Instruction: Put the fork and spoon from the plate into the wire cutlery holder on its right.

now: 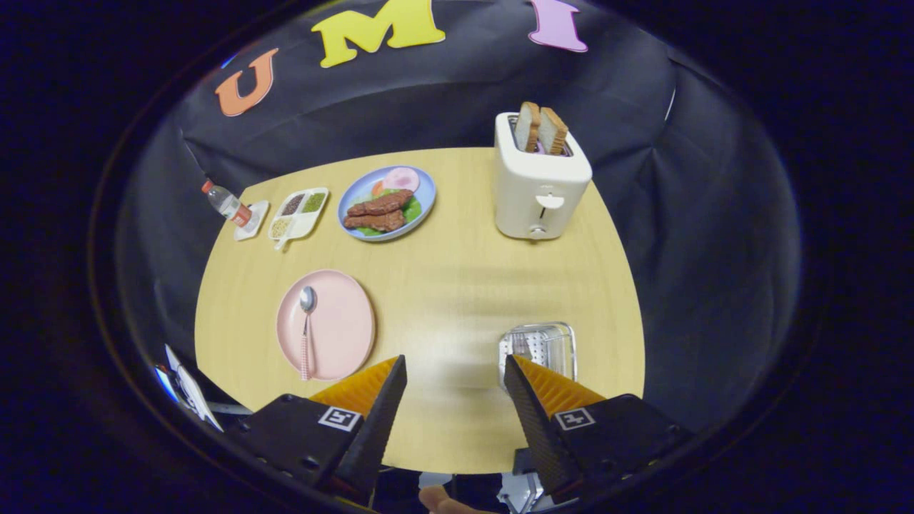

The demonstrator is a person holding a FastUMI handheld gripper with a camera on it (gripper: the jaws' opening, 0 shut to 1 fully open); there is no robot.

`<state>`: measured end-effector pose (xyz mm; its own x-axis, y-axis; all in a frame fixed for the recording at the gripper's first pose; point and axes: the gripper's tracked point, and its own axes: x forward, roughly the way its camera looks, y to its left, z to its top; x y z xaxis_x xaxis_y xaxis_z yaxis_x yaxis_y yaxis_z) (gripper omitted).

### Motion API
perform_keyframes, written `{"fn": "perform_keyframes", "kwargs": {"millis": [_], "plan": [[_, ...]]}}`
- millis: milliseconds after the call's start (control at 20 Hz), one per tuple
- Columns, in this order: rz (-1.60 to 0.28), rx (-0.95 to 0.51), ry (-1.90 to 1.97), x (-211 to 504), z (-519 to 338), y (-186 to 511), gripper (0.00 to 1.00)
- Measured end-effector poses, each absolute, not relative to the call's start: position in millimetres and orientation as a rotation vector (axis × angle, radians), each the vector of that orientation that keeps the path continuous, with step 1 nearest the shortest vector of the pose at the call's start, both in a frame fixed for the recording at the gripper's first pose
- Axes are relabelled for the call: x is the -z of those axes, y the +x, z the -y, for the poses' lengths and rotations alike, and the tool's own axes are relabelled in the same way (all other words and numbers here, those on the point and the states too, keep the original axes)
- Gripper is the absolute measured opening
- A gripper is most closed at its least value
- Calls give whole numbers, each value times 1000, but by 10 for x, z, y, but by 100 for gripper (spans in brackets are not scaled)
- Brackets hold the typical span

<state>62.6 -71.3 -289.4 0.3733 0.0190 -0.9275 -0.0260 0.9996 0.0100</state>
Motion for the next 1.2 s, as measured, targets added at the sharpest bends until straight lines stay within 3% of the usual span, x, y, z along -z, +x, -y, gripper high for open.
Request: {"fn": "perform_keyframes", "kwargs": {"millis": [150,250,650,1050,1200], "plan": [[-1182,-55,-39,3031,386,629,95],[-1179,-70,-68,3127,180,641,97],[-1188,-161,-37,3619,-711,619,97],[-1056,-207,-97,4020,-1300,687,95],[-1084,-205,-120,4271,-1463,621,88]]}}
